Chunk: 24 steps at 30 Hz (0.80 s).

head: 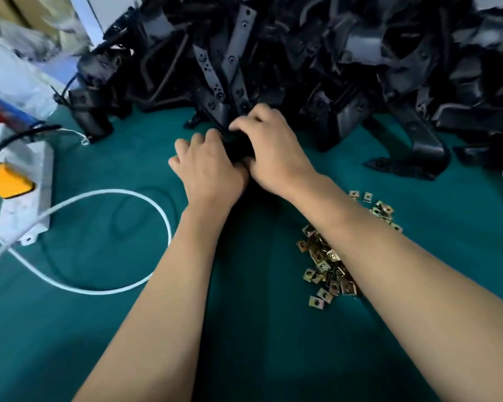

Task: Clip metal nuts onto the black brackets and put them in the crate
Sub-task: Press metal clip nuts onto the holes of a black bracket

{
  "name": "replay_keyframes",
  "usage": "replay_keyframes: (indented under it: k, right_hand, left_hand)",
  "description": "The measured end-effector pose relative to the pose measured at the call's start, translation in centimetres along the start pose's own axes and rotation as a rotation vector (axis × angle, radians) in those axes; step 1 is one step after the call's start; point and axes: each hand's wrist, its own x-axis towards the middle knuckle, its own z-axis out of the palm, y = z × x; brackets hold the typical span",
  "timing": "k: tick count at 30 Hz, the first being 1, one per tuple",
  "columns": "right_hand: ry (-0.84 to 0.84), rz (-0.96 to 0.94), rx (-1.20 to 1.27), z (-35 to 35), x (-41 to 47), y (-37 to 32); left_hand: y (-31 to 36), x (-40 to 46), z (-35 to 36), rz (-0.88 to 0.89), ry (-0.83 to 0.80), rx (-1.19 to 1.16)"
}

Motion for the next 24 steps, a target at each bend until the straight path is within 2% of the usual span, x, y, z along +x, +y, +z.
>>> replay_keyframes:
  k: [3,7,12,14,16,19,20,24]
  right_hand:
    - [0.178,-0.022,0.216,-1.2,-1.3,0.3]
    - [0.366,-0.111,0.326,-3.7,-3.3,0.5]
    - [0.336,-0.258,0.352,-6.1,-5.8,1.4]
    - [0.325,-0.246,0.360,-6.3,-6.6,1.9]
    - [0.183,-0.182,0.395,-6.2,-7.0,2.7]
    - [-0.316,-0.088,0.347,-5.9,-7.5,4.0]
    - [-0.414,-0.056,0.334,-5.7,-7.7,4.4]
    - [-0.532,0.011,0.393,-5.5,-8.3,5.0]
  left_hand:
    - [-0.2,0.1,0.3,-0.041,0.001,-0.045]
    - [1.3,-0.9,0.3,0.066,0.103,-0.132]
    - [2.3,-1.1,0.4,0.147,0.189,-0.204]
    - [2.1,-0.7,0.6,0.125,0.209,-0.240]
    - [1.6,-0.2,0.5,0.049,0.171,-0.426]
    - [1.0,-0.1,0.0,0.049,0.087,-0.803]
    - [0.9,-0.3,-0.3,0.052,0.056,-0.887]
    - [1.2,-0.5,-0.3,-0.057,-0.158,-1.236]
